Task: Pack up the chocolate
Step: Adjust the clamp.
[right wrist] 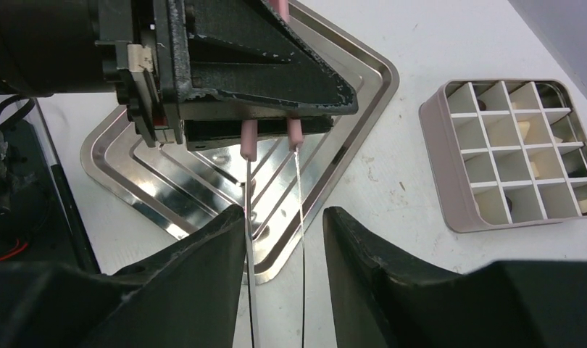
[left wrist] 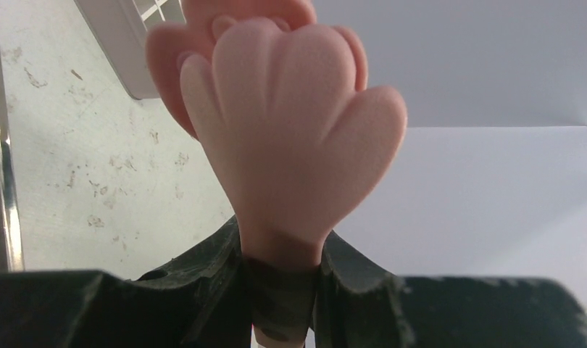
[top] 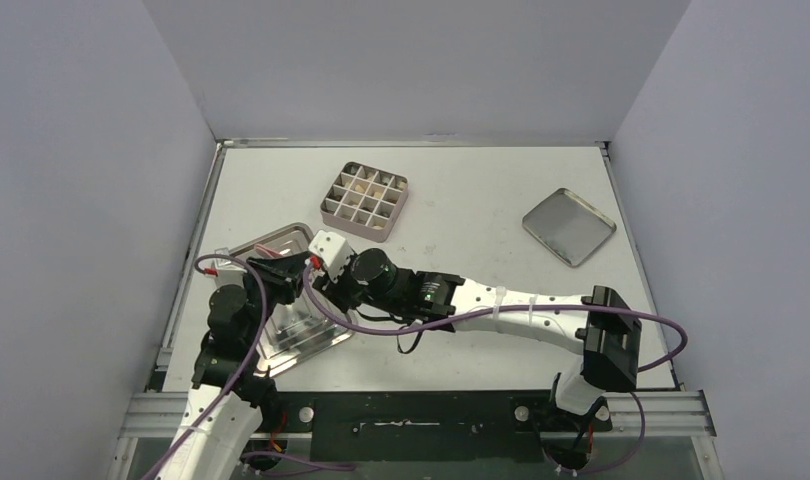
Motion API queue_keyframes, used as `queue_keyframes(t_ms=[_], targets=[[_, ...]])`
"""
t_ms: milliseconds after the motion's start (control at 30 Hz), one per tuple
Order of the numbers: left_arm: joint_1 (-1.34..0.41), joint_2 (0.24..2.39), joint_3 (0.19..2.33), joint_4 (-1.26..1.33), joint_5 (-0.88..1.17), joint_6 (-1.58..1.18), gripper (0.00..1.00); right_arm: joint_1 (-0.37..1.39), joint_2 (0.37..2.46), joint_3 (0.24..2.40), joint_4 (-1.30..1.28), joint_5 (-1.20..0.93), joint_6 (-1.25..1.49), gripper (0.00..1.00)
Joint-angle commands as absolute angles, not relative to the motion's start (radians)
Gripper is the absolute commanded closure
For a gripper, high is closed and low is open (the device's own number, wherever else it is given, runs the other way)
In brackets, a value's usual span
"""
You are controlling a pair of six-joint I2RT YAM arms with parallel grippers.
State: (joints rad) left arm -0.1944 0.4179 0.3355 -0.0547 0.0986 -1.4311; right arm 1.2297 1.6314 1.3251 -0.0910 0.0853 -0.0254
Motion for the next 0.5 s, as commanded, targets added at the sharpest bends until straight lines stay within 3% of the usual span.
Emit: queue_keyframes(t_ms=[0, 200, 467], targets=[[-0.192, 0.398, 0.372, 0.030, 0.120, -1.492, 1.00, 1.199, 1.562, 1.296, 0.059, 0.056, 0.000, 0.54], [-0.193, 0.383, 0.365, 0.030, 0.120, -1.528, 1.00, 1.183, 1.583, 1.305, 0.067, 0.046, 0.020, 0.49], [-0.192, 0.366, 0.349, 0.023, 0.111, -1.576, 1.00, 1.187, 1.599, 1.268, 0.138, 0.074, -0.028, 0.52]])
